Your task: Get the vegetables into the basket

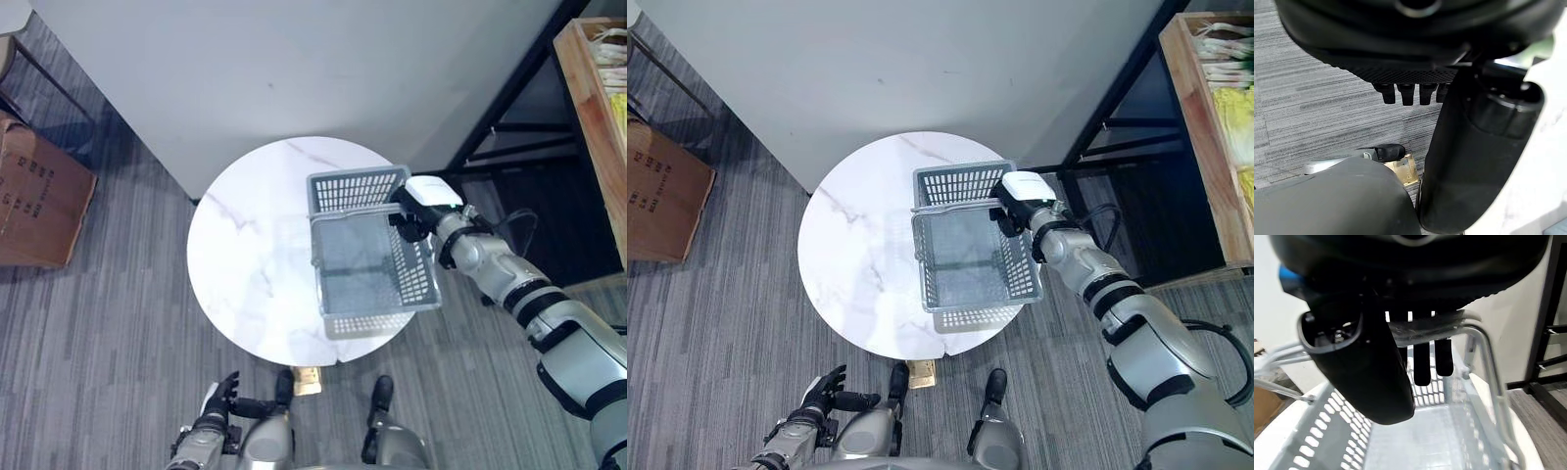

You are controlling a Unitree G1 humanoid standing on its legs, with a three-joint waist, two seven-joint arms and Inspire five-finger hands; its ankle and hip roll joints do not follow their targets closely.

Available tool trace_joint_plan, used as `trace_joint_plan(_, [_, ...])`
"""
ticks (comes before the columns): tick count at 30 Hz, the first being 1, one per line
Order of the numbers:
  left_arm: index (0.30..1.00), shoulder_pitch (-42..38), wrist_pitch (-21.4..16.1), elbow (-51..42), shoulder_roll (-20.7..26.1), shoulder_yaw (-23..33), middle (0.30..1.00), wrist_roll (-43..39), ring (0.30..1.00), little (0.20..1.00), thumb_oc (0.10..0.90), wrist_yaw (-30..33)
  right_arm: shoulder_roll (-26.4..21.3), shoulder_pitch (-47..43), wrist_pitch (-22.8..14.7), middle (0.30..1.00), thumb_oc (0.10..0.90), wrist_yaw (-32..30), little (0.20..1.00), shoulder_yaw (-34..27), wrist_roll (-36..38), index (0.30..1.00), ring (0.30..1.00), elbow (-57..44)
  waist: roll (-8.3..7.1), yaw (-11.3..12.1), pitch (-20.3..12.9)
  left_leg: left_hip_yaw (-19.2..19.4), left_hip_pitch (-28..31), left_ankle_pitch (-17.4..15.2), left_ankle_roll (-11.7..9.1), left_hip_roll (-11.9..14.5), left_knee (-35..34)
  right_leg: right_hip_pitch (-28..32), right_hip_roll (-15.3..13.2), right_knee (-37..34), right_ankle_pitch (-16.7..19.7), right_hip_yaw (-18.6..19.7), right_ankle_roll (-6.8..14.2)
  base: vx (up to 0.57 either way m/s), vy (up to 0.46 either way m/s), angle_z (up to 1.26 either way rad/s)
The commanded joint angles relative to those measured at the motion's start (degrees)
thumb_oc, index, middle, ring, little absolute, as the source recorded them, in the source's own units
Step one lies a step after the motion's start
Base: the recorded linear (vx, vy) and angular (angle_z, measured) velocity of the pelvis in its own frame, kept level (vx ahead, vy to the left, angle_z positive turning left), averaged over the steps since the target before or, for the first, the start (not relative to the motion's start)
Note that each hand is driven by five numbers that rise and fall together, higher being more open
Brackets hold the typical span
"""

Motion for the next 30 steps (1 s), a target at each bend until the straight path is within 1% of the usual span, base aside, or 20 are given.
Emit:
trace_joint_plan(1, [1.000, 2.63, 1.24, 3.84, 0.65, -2.84, 1.000, 3.36, 1.000, 1.000, 0.900, 1.06, -2.31, -2.95, -2.69, 0.300, 0.400, -3.67, 0.300, -2.35, -1.00, 0.300, 0.300, -9.75, -3.05, 0.01, -2.76, 1.99, -0.36, -0.25, 0.93, 0.73, -0.06, 1.55, -4.84, 0.61, 1.56, 2.65, 4.94, 0.03, 0.002, -0.03])
trace_joint_plan(2, [1.000, 2.80, 1.40, 3.94, 0.71, -2.44, 1.000, 3.75, 1.000, 1.000, 0.900, 1.03, -3.10, -1.69, -2.90, 0.300, 0.400, -3.50, 0.300, -3.09, -1.33, 0.300, 0.300, -11.95, -3.10, -0.03, -3.06, 2.16, 0.02, -0.45, 0.92, 0.80, -0.06, 1.82, -4.84, 0.59, 1.45, 2.73, 4.95, 0.08, 0.002, -0.03])
trace_joint_plan(3, [1.000, 3.46, 1.71, 4.19, 0.70, -1.44, 1.000, 4.56, 1.000, 1.000, 0.900, 0.82, -5.91, 0.04, -3.64, 0.300, 0.400, -3.46, 0.300, -4.77, -1.78, 0.300, 0.300, -16.88, -3.19, -0.56, -3.93, 2.60, 0.98, -0.92, 1.00, 0.89, -0.06, 2.45, -4.77, 0.48, 1.17, 3.03, 5.00, 0.06, 0.002, -0.06])
trace_joint_plan(4, [1.000, 3.48, 1.72, 4.18, 0.71, -1.53, 1.000, 4.57, 1.000, 1.000, 0.900, 0.83, -6.05, 0.27, -3.54, 0.300, 0.400, -3.35, 0.300, -4.96, -1.79, 0.300, 0.300, -17.15, -3.18, -0.44, -3.89, 2.63, 1.07, -0.95, 1.00, 0.91, -0.06, 2.52, -4.75, 0.48, 1.16, 3.06, 5.00, 0.08, 0.002, -0.05])
trace_joint_plan(5, [1.000, 3.85, 1.96, 4.29, 0.78, -0.94, 1.000, 5.55, 1.000, 1.000, 0.900, 0.50, -7.70, 1.08, -4.25, 0.300, 0.400, -3.11, 0.300, -6.16, -1.51, 0.300, 0.300, -20.38, -3.19, -0.96, -4.49, 3.02, 1.70, -1.15, 0.98, 0.98, -0.06, 2.92, -4.79, 0.42, 1.10, 3.06, 5.04, 0.07, 0.002, -0.07])
trace_joint_plan(7, [1.000, 4.68, 2.43, 4.84, 0.55, 0.42, 1.000, 6.87, 1.000, 1.000, 0.900, 0.00, -10.78, 5.62, -5.72, 0.300, 0.400, -2.54, 0.300, -10.75, 0.45, 0.300, 0.300, -27.95, -3.13, -1.82, -5.60, 3.88, 3.21, -1.68, 0.94, 1.14, -0.06, 3.90, -4.62, 0.21, 0.80, 3.54, 5.09, 0.07, 0.003, -0.13])
trace_joint_plan(8, [1.000, 4.70, 2.43, 4.83, 0.60, 0.29, 1.000, 6.88, 1.000, 1.000, 0.900, 0.00, -10.93, 6.02, -5.61, 0.300, 0.400, -2.38, 0.300, -11.11, 0.47, 0.300, 0.300, -28.30, -3.15, -1.67, -5.59, 3.89, 3.27, -1.70, 0.94, 1.15, -0.06, 3.96, -4.61, 0.20, 0.78, 3.55, 5.09, 0.04, -0.001, -0.20])
trace_joint_plan(10, [1.000, 5.41, 2.71, 5.19, 0.62, 1.15, 1.000, 8.17, 1.000, 1.000, 0.900, -0.58, -13.29, 10.04, -6.79, 0.300, 0.400, -1.16, 0.300, -15.08, 3.21, 0.300, 0.300, -33.57, -2.98, -2.53, -6.61, 4.70, 4.23, -1.94, 0.89, 1.21, -0.06, 4.42, -4.43, 0.00, 0.68, 3.92, 5.13, 0.03, -0.004, -0.18])
trace_joint_plan(11, [1.000, 5.42, 2.70, 5.19, 0.64, 1.05, 1.000, 8.18, 1.000, 1.000, 0.900, -0.58, -13.39, 10.34, -6.72, 0.300, 0.400, -1.06, 0.300, -15.35, 3.24, 0.300, 0.300, -33.81, -2.98, -2.41, -6.62, 4.72, 4.26, -1.96, 0.88, 1.23, -0.06, 4.43, -4.41, 0.00, 0.68, 3.94, 5.13, 0.02, -0.013, -0.15])
trace_joint_plan(12, [1.000, 5.60, 2.95, 5.59, 0.59, 1.55, 1.000, 8.98, 1.000, 1.000, 0.900, -0.93, -15.19, 12.59, -7.55, 0.300, 0.400, -0.29, 0.300, -17.82, 4.88, 0.300, 0.300, -37.40, -2.95, -3.15, -7.15, 5.24, 4.70, -2.08, 0.79, 1.43, -0.06, 4.49, -4.23, -0.03, 0.72, 4.37, 5.15, 0.01, -0.012, -0.21])
trace_joint_plan(13, [1.000, 5.60, 2.94, 5.60, 0.62, 1.45, 1.000, 9.00, 1.000, 1.000, 0.900, -0.93, -15.28, 12.91, -7.48, 0.300, 0.400, -0.18, 0.300, -18.12, 4.91, 0.300, 0.300, -37.65, -2.97, -3.03, -7.16, 5.25, 4.71, -2.08, 0.78, 1.44, -0.06, 4.50, -4.22, -0.03, 0.72, 4.38, 5.14, 0.02, -0.017, -0.21])
trace_joint_plan(14, [1.000, 5.93, 2.91, 5.47, 0.58, 2.01, 1.000, 9.36, 1.000, 1.000, 0.900, -1.27, -17.13, 15.19, -8.22, 0.300, 0.400, 0.69, 0.300, -20.32, 6.49, 0.300, 0.300, -40.16, -2.86, -3.58, -7.71, 5.74, 5.18, -2.20, 0.80, 1.56, -0.06, 4.63, -4.05, -0.04, 0.70, 4.70, 5.13, 0.02, -0.006, -0.21])
trace_joint_plan(15, [1.000, 6.04, 2.94, 5.57, 0.57, 1.96, 1.000, 9.81, 1.000, 1.000, 0.900, -1.52, -17.83, 16.60, -8.49, 0.300, 0.400, 1.42, 0.300, -21.47, 7.07, 0.300, 0.300, -41.51, -2.80, -3.75, -7.92, 5.95, 5.50, -2.27, 0.81, 1.56, -0.06, 4.70, -3.95, -0.04, 0.69, 4.85, 5.14, 0.02, -0.006, -0.15])
trace_joint_plan(16, [1.000, 6.04, 2.94, 5.57, 0.58, 1.93, 1.000, 9.81, 1.000, 1.000, 0.900, -1.52, -17.84, 16.69, -8.48, 0.300, 0.400, 1.44, 0.300, -21.55, 7.07, 0.300, 0.300, -41.56, -2.81, -3.70, -7.92, 5.96, 5.51, -2.28, 0.81, 1.56, -0.06, 4.70, -3.94, -0.04, 0.69, 4.86, 5.14, 0.02, -0.001, -0.25])
trace_joint_plan(17, [1.000, 6.26, 2.98, 5.73, 0.53, 2.11, 1.000, 10.50, 1.000, 1.000, 0.900, -1.85, -19.70, 18.40, -9.00, 0.300, 0.400, 2.62, 0.300, -22.54, 8.04, 0.300, 0.300, -43.60, -2.73, -4.50, -8.36, 6.49, 6.02, -2.41, 0.78, 1.64, -0.06, 4.80, -3.80, -0.04, 0.65, 5.22, 5.15, 0.01, -0.001, -0.26])
trace_joint_plan(18, [1.000, 6.26, 2.98, 5.73, 0.53, 2.03, 1.000, 10.51, 1.000, 1.000, 0.900, -1.86, -19.76, 18.65, -8.96, 0.300, 0.400, 2.69, 0.300, -22.77, 8.07, 0.300, 0.300, -43.76, -2.72, -4.40, -8.37, 6.52, 6.05, -2.42, 0.78, 1.66, -0.06, 4.81, -3.78, -0.04, 0.65, 5.25, 5.15, 0.02, -0.006, -0.20])
trace_joint_plan(20, [1.000, 6.69, 3.06, 5.80, 0.44, 2.44, 1.000, 11.29, 1.000, 1.000, 0.900, -2.17, -22.46, 22.16, -9.66, 0.300, 0.400, 3.44, 0.300, -24.82, 7.62, 0.300, 0.300, -45.72, -2.69, -5.15, -8.80, 7.15, 6.58, -2.57, 0.66, 1.77, -0.06, 4.89, -3.64, -0.04, 0.72, 5.67, 5.26, 0.01, -0.011, -0.11])
trace_joint_plan(23, [1.000, 6.85, 2.88, 5.93, 0.30, 2.55, 1.000, 11.51, 1.000, 1.000, 0.900, -2.31, -23.11, 24.40, -10.06, 0.300, 0.400, 3.47, 0.300, -25.96, 6.85, 0.300, 0.300, -45.92, -2.64, -5.54, -8.98, 7.57, 6.90, -2.67, 0.65, 1.78, -0.06, 4.88, -3.52, -0.04, 0.79, 5.90, 5.35, 0.00, -0.003, -0.10])
trace_joint_plan(27, [1.000, 6.85, 2.83, 5.82, -0.03, 3.16, 1.000, 11.59, 1.000, 1.000, 0.900, -2.30, -21.49, 30.10, -10.12, 0.300, 0.400, 3.28, 0.300, -29.38, 6.81, 0.300, 0.300, -45.75, -2.52, -6.44, -9.04, 8.75, 8.04, -3.06, 0.96, 1.65, -0.06, 4.97, -3.51, -0.04, 0.88, 6.65, 5.36, 0.02, 0.008, -0.10])
trace_joint_plan(30, [1.000, 6.54, 2.75, 5.52, -0.07, 3.36, 1.000, 11.68, 1.000, 1.000, 0.900, -2.19, -20.87, 32.07, -10.12, 0.300, 0.400, 2.97, 0.300, -31.08, 6.79, 0.300, 0.300, -45.99, -2.66, -6.80, -8.60, 9.34, 8.51, -3.43, 1.17, 1.35, 0.87, 5.09, -3.77, 0.32, 0.84, 6.97, 5.43, 0.00, 0.020, -0.16])
